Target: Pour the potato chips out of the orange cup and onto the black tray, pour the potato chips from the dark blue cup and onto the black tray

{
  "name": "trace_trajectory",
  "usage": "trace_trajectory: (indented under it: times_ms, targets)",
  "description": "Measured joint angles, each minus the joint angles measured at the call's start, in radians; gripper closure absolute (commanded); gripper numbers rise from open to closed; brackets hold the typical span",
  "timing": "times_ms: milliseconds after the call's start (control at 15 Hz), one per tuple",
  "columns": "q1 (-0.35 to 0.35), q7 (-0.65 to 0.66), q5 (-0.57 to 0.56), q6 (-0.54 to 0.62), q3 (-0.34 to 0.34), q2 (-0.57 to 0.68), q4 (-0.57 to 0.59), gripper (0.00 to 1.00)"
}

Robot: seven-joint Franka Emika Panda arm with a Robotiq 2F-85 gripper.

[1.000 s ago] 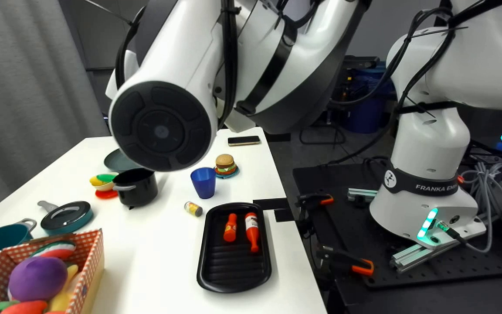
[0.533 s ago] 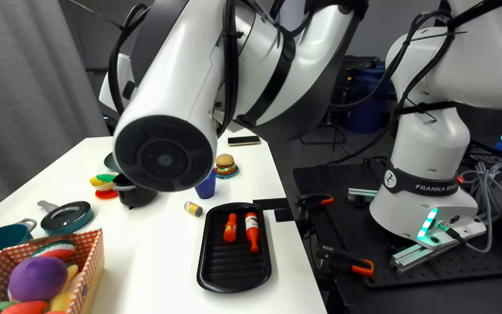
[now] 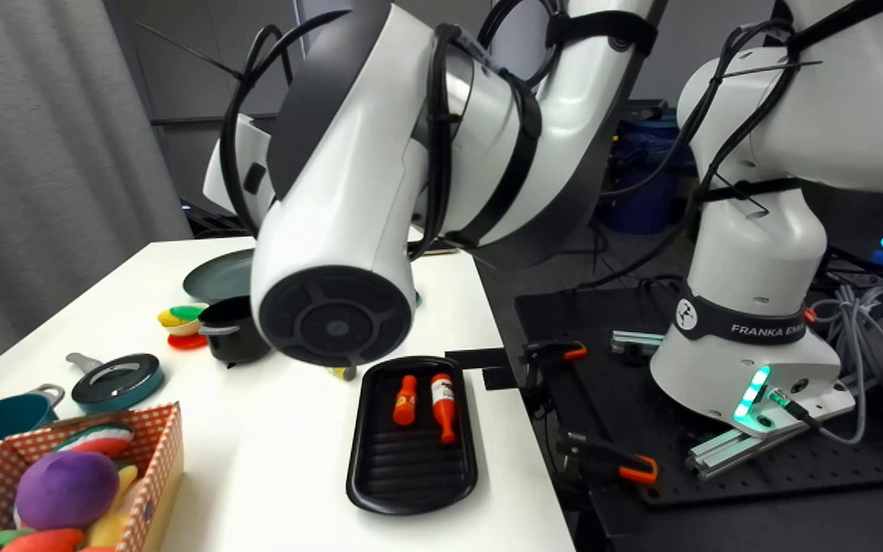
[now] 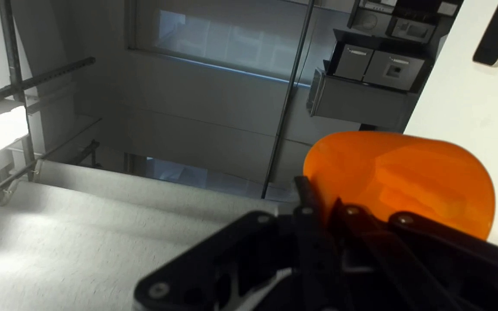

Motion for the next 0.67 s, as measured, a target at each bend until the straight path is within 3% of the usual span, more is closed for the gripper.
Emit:
trace_trajectory:
  times_ms: [667]
  targets:
    - [0.021, 0.017, -0.089, -0.097, 0.007, 0.013, -0.054, 0.98]
